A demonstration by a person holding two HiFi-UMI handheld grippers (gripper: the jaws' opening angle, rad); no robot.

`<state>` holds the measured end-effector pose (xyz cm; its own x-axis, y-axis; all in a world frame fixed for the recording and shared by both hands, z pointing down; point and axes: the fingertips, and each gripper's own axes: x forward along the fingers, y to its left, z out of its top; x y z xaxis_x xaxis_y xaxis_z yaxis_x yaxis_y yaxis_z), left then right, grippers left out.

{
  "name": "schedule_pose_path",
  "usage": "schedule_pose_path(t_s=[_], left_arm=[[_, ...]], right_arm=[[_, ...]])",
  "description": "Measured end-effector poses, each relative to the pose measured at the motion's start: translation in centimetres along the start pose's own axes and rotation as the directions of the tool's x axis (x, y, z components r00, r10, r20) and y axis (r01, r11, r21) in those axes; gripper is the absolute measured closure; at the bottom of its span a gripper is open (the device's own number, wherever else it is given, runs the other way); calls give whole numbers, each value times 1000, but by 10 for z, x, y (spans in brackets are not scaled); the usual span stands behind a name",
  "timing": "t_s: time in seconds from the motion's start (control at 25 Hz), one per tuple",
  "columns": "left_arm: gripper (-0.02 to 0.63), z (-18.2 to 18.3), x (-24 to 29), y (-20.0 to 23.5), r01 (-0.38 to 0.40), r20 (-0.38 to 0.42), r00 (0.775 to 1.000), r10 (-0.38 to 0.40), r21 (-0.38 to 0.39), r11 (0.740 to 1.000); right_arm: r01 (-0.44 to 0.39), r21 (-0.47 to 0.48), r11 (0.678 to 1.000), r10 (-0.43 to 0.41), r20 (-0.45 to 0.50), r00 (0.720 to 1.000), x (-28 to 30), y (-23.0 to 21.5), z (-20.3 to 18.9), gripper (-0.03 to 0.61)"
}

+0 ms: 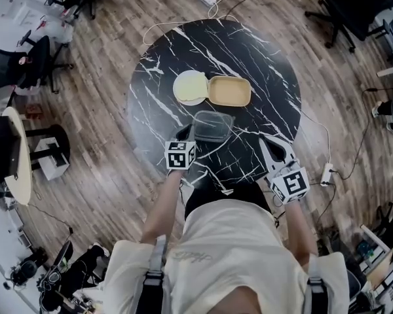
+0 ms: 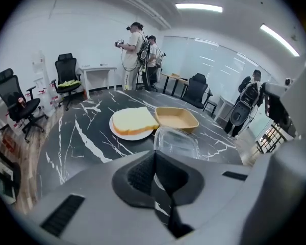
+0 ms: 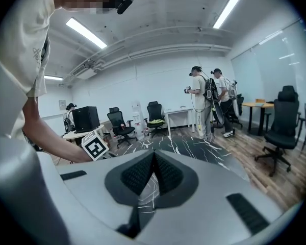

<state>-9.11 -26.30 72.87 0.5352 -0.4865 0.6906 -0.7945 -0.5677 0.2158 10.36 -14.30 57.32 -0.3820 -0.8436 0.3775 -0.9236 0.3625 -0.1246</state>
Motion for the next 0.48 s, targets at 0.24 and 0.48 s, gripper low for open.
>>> schedule_pose_path(t_s=[0.24,0.48], left_arm=[[597,30,-46,-5,-37,112,993,31,44,998],[597,67,-91,-4,-63,206,977,52,45,997]], right_arm=[[-35,-30,999,36,27,999,3,11,9,572],[-67,-74,995,72,69,995,9,17,28,572]])
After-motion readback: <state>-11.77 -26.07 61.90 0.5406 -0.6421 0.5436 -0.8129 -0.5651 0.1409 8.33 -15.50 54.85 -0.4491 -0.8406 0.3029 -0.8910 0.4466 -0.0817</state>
